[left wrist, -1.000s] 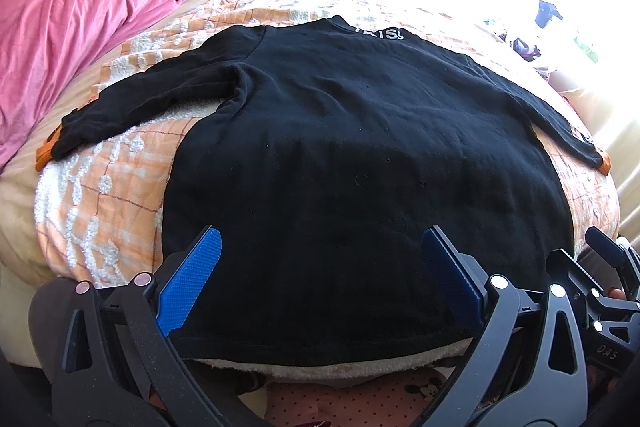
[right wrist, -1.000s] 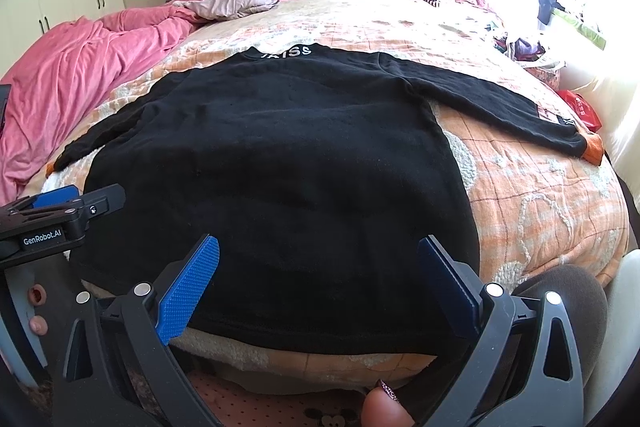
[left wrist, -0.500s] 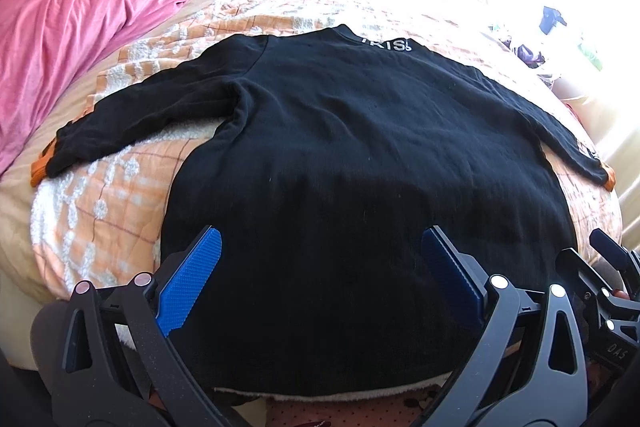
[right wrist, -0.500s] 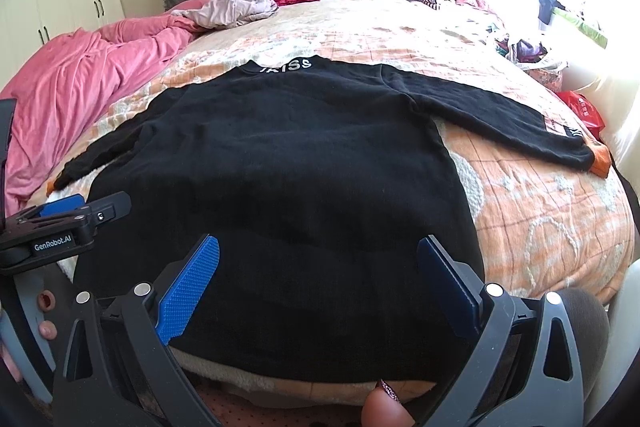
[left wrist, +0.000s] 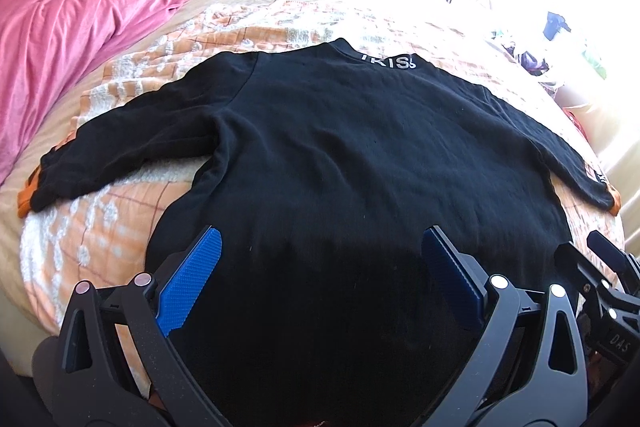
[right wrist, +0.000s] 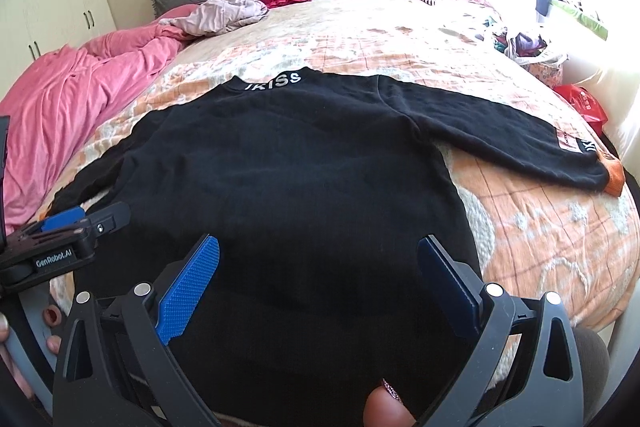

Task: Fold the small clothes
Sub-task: 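Move the right gripper over the black sock with orange cuff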

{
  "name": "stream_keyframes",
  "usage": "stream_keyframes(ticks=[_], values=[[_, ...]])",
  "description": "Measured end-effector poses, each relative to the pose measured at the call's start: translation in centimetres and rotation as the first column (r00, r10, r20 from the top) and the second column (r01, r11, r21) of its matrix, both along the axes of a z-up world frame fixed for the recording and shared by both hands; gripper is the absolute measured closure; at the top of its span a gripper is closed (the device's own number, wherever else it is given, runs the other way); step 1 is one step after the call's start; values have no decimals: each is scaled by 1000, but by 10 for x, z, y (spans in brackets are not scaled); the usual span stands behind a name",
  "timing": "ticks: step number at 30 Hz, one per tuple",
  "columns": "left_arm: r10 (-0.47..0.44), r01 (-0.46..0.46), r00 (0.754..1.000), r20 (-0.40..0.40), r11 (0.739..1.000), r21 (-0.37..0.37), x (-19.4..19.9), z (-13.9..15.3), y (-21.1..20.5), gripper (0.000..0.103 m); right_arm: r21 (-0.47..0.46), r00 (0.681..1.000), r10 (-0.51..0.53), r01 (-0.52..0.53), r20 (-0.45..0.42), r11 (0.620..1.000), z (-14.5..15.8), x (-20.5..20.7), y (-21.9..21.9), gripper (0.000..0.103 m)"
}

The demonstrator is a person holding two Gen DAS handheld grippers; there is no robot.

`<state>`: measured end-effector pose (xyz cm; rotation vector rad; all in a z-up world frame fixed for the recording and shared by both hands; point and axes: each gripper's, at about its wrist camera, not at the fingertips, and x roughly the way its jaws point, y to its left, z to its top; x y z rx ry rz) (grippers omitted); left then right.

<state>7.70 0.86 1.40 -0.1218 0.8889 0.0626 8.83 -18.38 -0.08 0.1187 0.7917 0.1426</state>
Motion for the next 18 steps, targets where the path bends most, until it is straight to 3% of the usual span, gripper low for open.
stream_keyframes(ticks=[18], values=[[34,-34,999,-2,999,-31,59,13,5,9,50,997,-64,62,42,997,41,78,-6,4]])
